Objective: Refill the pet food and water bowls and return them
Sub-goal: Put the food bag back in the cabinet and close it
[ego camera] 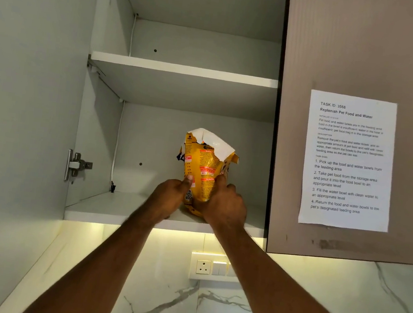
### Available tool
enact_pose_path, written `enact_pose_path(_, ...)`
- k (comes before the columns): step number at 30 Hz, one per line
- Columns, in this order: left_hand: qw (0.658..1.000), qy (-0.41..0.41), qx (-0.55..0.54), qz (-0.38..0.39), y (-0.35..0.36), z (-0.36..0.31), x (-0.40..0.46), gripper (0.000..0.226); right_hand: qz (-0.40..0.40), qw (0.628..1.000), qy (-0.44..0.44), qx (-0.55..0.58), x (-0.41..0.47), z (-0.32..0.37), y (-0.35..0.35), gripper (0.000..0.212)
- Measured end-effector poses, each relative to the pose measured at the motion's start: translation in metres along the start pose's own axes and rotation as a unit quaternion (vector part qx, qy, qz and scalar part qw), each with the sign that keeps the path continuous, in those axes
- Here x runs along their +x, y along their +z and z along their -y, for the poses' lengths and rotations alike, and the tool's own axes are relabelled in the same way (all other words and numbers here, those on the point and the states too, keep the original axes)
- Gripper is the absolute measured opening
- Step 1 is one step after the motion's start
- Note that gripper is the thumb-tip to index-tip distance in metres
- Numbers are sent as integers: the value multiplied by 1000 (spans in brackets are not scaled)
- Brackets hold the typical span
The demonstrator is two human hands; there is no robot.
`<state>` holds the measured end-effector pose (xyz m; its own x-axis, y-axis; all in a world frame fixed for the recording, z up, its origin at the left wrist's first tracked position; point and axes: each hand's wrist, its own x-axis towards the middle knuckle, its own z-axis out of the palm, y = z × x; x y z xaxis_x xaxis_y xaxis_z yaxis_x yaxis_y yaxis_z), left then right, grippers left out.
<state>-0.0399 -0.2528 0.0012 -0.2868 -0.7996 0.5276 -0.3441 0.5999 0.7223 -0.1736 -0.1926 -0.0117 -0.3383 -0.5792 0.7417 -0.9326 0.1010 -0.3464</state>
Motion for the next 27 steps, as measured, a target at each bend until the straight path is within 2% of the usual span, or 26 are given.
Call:
enact_pose_path(4,988,78,-30,-130,1,-7,-13,57,47,998,-7,40,-8,-2,-11,100)
enact_pose_path(7,966,153,-26,-205,-1,-9,-32,61,24,997,-21,68,-22,-3,-26,98)
enact_pose_path(10,950,182,-44,-251,-5,-21,-60,64,-18,993,-45,110,-41,4,-48,86)
enact_pose_path(13,935,201,-71,-284,-11,-44,-93,57,-65,982,-67,163,-64,15,-78,75)
enact_pose_path(19,903,259,-72,-334,-23,-87,-184,43,-103,960,-113,234,-127,38,-159,75)
enact_pose_path(27,881,290,-103,-360,-32,-144,-332,36,-104,940,-117,302,-210,50,-250,62)
